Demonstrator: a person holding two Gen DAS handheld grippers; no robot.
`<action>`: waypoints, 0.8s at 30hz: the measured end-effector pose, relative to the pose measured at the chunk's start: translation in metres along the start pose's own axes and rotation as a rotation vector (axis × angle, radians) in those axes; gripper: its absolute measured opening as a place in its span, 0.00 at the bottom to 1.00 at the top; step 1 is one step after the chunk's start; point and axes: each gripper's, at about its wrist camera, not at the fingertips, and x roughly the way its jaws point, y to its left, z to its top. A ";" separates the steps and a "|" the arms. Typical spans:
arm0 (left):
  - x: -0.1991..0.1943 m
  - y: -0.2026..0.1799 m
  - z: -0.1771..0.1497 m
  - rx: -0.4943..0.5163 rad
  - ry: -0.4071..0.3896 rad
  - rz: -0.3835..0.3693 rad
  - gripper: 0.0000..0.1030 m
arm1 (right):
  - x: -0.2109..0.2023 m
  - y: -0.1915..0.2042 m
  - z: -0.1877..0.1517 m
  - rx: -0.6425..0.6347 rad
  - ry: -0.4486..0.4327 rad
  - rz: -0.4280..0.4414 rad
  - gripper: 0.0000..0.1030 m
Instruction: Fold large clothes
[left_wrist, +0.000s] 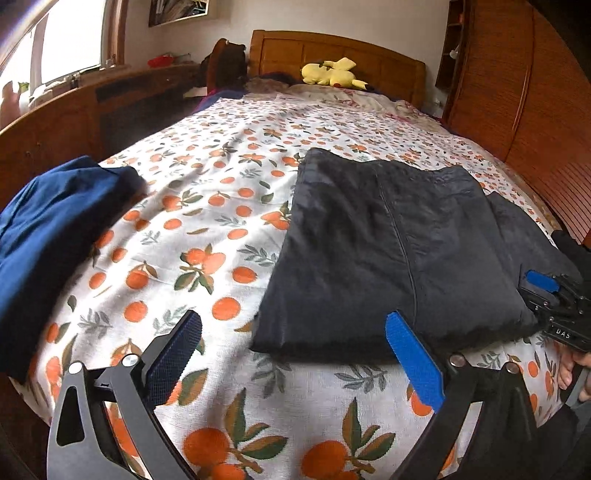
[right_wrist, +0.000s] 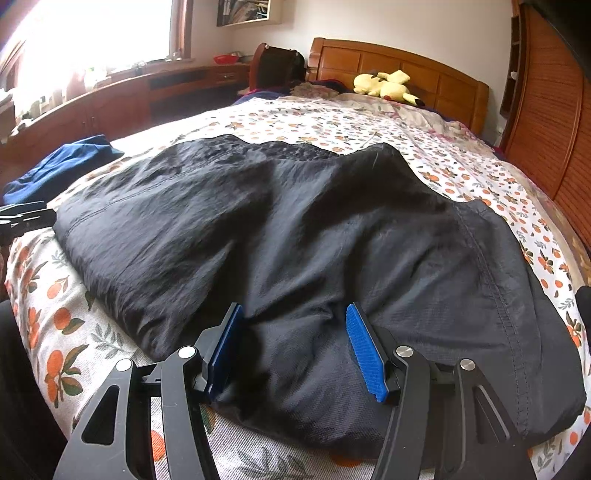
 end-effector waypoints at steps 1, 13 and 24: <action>0.001 -0.002 -0.001 -0.003 0.010 -0.003 0.82 | 0.000 0.000 0.000 0.001 0.000 0.001 0.54; 0.016 -0.002 -0.015 -0.068 0.063 -0.036 0.68 | -0.001 0.001 0.001 -0.009 -0.001 -0.007 0.54; 0.013 -0.011 -0.003 -0.050 0.070 -0.089 0.17 | -0.002 0.001 0.001 -0.019 0.000 -0.009 0.54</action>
